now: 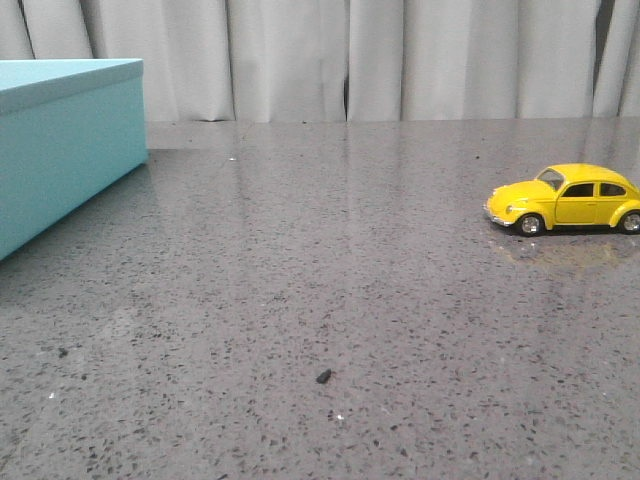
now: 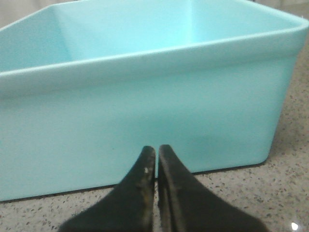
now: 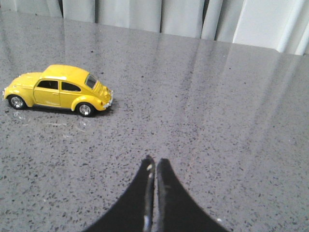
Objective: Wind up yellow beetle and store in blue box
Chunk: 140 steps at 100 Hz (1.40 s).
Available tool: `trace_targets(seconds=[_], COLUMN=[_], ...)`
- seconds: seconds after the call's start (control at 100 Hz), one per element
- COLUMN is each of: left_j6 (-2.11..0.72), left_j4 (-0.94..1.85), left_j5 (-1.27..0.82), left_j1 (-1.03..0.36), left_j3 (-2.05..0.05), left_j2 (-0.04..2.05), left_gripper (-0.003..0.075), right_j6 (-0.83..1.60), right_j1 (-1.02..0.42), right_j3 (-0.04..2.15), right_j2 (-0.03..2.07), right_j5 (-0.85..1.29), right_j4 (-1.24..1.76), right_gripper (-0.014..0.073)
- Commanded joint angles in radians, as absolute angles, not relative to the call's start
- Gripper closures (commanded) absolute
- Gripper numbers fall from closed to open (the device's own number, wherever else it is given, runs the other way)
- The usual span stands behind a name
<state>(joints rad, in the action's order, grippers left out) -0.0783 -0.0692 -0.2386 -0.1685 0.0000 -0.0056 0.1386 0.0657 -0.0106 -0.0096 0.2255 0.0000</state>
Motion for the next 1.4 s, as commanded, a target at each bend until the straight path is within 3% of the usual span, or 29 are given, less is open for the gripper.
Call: trace_targets(seconds=[0.0,0.34,1.39], left_j6=[-0.076,-0.073,-0.073], left_j4=[-0.051,0.207,0.207], left_j5=[-0.14,-0.029,-0.015], left_j1=[-0.166,-0.166,-0.166], left_j3=[0.041,0.041,0.041], left_j2=[-0.04,-0.04,-0.04], left_gripper=[0.0739,0.0739,0.0739], right_j6=[0.141,0.141,0.141], right_j1=[0.071,0.071,0.071], right_j3=[-0.034,-0.034,-0.034], right_j2=[-0.03,-0.03,-0.03], right_j5=[0.128,-0.034,-0.054], right_j4=[0.0,0.107,0.177], right_gripper=[0.0643,0.0643,0.0643])
